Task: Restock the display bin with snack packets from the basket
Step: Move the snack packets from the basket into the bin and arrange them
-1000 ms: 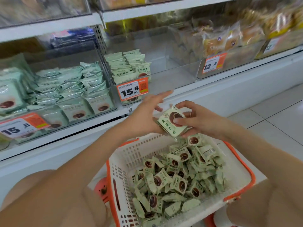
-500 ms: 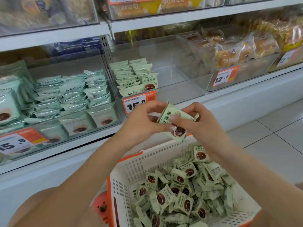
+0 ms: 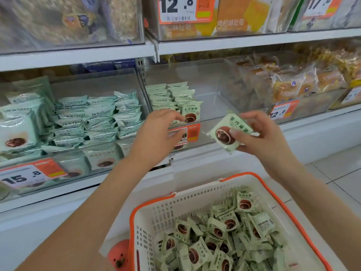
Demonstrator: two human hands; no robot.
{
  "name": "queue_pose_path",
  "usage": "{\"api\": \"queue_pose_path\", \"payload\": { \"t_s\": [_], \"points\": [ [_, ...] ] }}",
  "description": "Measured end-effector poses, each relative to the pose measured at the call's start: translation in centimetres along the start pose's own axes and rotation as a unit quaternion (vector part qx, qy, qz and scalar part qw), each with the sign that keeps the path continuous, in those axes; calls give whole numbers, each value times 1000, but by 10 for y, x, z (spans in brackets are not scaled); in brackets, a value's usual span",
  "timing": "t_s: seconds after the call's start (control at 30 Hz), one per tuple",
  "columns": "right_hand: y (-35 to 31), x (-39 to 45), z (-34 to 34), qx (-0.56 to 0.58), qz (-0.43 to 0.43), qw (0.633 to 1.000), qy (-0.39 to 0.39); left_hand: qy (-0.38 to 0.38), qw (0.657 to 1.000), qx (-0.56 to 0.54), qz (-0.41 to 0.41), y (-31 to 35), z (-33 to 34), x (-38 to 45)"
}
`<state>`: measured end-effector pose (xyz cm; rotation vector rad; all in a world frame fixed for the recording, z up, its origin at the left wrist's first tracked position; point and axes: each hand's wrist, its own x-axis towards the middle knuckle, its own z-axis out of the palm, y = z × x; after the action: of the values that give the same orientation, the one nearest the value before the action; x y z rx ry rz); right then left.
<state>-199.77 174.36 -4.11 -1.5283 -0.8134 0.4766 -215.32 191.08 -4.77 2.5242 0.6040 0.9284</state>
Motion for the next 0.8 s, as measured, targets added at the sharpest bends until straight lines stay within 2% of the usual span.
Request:
{"api": "queue_pose_path", "payload": {
  "t_s": [0.07, 0.17, 0.27, 0.33, 0.4, 0.5, 0.73, 0.8],
  "points": [
    [-15, 34, -2, -33, -45, 998, 14, -7, 991, 132, 34, -21, -2, 7],
    [-28, 91, 10, -149, -120, 981, -14, -27, 974, 214, 76, -35, 3, 10],
    [-27, 139, 32, -352, -152, 919, -94, -20, 965, 233, 115, -43, 3, 10],
    [-15, 162, 41, -421, -137, 883, -155, -12, 966, 225, 124, -47, 2, 11],
    [-2, 175, 47, -432, -99, 873, -204, -6, 967, 221, 130, -48, 4, 12],
    [13, 185, 57, -452, -121, 852, -236, 2, 967, 213, 139, -49, 7, 13],
    [32, 185, 74, -494, -132, 834, -210, 17, 967, 213, 137, -53, 9, 14],
    [33, 182, 73, -534, -147, 810, -191, 19, 967, 215, 137, -53, 10, 14]
  ]
}}
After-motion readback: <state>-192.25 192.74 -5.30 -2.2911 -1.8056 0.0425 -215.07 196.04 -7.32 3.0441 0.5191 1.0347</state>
